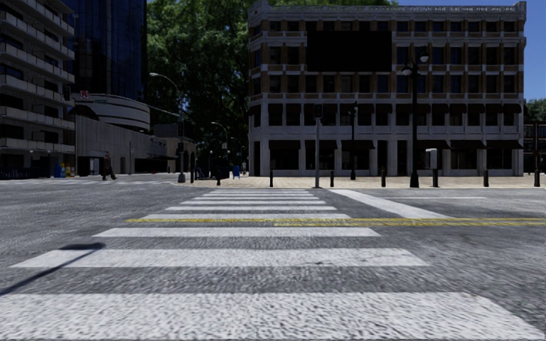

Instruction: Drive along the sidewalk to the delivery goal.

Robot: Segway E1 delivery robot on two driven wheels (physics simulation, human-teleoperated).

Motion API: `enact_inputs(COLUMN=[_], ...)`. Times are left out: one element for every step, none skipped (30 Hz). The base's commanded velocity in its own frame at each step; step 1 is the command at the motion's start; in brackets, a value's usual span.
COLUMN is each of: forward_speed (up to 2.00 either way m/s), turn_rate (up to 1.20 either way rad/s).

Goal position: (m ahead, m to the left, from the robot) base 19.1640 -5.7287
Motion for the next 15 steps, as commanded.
enact_inputs(forward_speed=[2.00,2.00,2.00,2.00,2.00,2.00,2.00,2.00,2.00,2.00,2.00,2.00,2.00,2.00,2.00], turn_rate=[0.18,0.35,0.35,0.39,0.40,0.40,0.40,0.40,0.40,0.40,0.40,0.40,0.37,0.37,0.27])
